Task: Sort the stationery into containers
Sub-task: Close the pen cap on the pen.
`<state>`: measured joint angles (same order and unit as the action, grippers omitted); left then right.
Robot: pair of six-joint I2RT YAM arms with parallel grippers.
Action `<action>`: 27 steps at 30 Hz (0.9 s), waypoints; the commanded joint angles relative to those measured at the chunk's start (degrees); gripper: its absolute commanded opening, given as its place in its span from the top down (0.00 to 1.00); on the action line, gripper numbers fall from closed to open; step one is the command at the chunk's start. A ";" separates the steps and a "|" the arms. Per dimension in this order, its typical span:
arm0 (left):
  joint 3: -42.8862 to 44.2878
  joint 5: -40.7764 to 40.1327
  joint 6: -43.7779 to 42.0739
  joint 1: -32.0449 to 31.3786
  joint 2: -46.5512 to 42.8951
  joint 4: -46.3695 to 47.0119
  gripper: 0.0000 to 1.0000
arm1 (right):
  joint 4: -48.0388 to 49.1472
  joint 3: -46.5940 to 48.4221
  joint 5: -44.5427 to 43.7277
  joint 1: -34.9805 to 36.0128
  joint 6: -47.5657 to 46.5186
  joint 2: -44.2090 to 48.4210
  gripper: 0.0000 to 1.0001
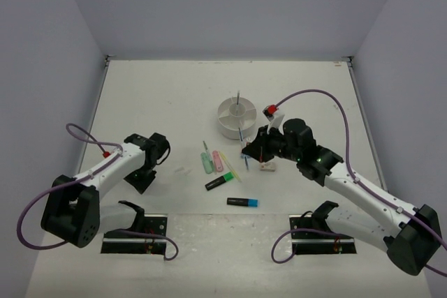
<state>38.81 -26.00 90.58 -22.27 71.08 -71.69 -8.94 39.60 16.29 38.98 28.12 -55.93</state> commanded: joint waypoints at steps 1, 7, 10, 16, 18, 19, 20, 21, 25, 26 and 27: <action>1.32 1.74 3.09 0.47 0.77 -2.03 0.82 | 3.04 -0.32 2.96 0.13 1.04 -0.38 1.00; 1.86 2.10 -4.85 0.39 -1.64 5.63 0.81 | 2.62 0.15 2.40 0.19 0.62 -0.73 1.00; 1.80 5.82 -18.85 -0.33 -2.31 17.04 0.78 | 2.70 0.37 2.34 0.13 0.34 -0.79 1.00; 3.16 7.71 -36.40 -2.69 -4.13 33.34 0.57 | 1.15 1.21 1.18 0.13 -0.80 -1.55 1.00; 4.68 7.06 -35.23 -2.69 -4.28 32.58 0.58 | 0.73 1.42 -0.22 0.13 -0.88 -1.59 1.00; 4.98 7.25 -33.80 -2.70 -4.27 32.65 0.60 | 0.58 1.65 -0.61 0.13 -0.89 -1.76 1.00; 5.11 7.69 -33.00 -2.79 -4.14 33.18 0.61 | 0.50 1.87 -1.01 0.13 -0.98 -2.02 1.00; 5.28 8.18 -32.42 -3.00 -3.99 33.76 0.61 | 0.35 2.13 -1.43 0.13 -1.11 -2.35 1.00; 7.17 11.96 -40.62 -7.01 -0.55 39.88 0.60 | -1.54 3.66 -2.54 0.13 -2.48 -4.60 1.00; 8.02 13.08 -43.79 -8.65 0.78 41.40 0.60 | -1.94 3.86 -2.53 0.13 -2.87 -4.92 1.00; 9.18 14.57 -47.89 -10.70 2.19 42.77 0.61 | -2.20 3.98 -2.36 0.13 -3.38 -5.05 1.00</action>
<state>43.49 -16.70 56.30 -27.72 69.29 -37.92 -9.76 40.34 15.53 38.98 27.25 -59.85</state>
